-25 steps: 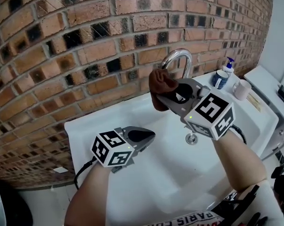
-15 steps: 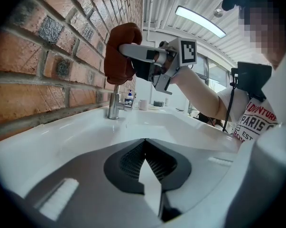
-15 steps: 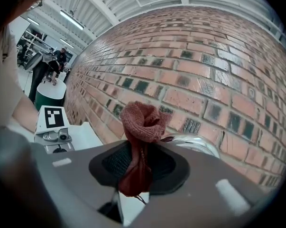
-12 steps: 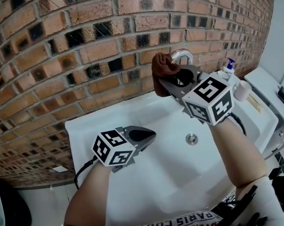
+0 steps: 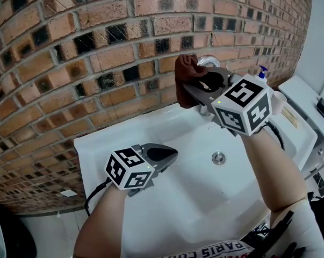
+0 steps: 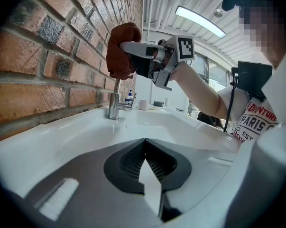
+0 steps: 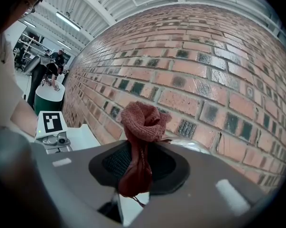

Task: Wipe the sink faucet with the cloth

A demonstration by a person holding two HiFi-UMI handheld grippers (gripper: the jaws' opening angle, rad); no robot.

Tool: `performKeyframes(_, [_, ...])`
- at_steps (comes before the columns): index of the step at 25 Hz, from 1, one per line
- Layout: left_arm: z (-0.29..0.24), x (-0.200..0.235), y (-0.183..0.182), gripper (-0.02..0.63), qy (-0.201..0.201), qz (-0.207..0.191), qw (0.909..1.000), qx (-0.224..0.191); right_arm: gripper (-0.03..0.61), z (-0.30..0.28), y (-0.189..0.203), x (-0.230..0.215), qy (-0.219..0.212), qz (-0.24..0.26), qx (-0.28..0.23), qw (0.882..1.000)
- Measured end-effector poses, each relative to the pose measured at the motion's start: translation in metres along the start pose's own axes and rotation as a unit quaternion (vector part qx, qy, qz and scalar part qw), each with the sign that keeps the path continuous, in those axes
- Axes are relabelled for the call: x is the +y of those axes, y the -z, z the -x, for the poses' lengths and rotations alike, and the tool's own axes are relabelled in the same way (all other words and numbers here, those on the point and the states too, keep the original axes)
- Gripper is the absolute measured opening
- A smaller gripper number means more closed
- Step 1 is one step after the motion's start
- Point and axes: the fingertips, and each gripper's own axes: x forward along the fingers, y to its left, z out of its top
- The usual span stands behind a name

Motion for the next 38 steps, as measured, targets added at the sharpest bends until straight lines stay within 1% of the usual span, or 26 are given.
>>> performKeyframes(6, [0.0, 0.0, 0.0, 0.006, 0.001, 0.0, 1.0, 0.0, 0.1, 0.011, -0.013, -0.019, 0.02, -0.007, -0.019, 1.0])
performKeyframes(10, [0.0, 0.0, 0.0, 0.006, 0.0, 0.0, 1.0, 0.0, 0.101, 0.022, -0.019, -0.039, 0.042, -0.025, -0.038, 0.998])
performKeyframes(19, [0.0, -0.001, 0.0, 0.006, 0.0, 0.0, 1.0, 0.0, 0.101, 0.042, -0.011, -0.079, 0.083, -0.048, -0.051, 0.994])
performKeyframes(23, [0.0, 0.0, 0.0, 0.006, 0.001, 0.0, 1.0, 0.0, 0.101, 0.049, 0.002, -0.095, 0.11, -0.064, -0.056, 0.99])
performKeyframes(31, [0.0, 0.0, 0.0, 0.006, 0.0, -0.001, 1.0, -0.001, 0.1, 0.056, 0.046, -0.118, 0.136, -0.122, -0.05, 0.982])
performKeyframes(38, [0.0, 0.0, 0.0, 0.006, -0.001, -0.001, 1.0, -0.001, 0.1, 0.049, 0.087, -0.117, 0.137, -0.15, -0.025, 0.979])
